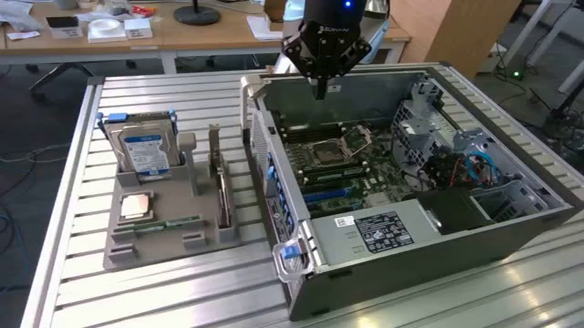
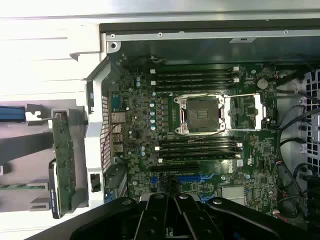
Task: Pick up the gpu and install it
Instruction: 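Reach for the gpu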
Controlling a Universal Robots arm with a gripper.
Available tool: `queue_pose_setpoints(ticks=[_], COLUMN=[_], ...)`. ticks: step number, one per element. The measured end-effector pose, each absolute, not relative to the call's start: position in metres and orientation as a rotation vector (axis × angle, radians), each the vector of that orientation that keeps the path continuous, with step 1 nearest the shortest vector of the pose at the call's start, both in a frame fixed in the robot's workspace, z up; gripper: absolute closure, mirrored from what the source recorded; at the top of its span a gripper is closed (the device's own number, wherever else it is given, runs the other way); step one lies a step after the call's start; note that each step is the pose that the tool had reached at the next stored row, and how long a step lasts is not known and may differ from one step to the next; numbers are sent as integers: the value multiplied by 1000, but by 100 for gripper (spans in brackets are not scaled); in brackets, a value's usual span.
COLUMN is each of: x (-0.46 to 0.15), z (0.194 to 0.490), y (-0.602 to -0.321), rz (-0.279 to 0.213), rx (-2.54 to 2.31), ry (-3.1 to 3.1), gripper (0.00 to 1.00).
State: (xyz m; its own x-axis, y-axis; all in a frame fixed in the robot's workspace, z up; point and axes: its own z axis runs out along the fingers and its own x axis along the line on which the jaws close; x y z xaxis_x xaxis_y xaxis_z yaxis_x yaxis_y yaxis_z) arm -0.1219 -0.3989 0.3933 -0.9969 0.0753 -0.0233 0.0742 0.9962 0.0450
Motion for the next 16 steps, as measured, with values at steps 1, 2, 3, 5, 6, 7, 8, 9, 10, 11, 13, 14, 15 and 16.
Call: queue_pose_setpoints(ticks=[1,2,3,5,6,7,8,9,10,11,13,14,15,16], x=[-122,-122,-122,-122,-122,-122,-122,-122,-122,-122,-122,-123,-124,-126], z=[393,393,393,393,393,393,393,393,393,393,393,393,393,393], y=[-399,-399,-399,-399,-399,-399,-399,-399,-399,-399,-399,-399,-399,-399], rz=[69,69,69,69,69,69,69,69,69,69,69,69,69,69], rx=[117,117,117,117,117,117,117,117,117,117,117,117,117,117], ry=[3114,3114,3114,3114,3114,3114,3114,3114,3114,3114,3114,3113,3114,3114], gripper=[89,89,89,89,89,89,89,89,89,89,89,89,89,89])
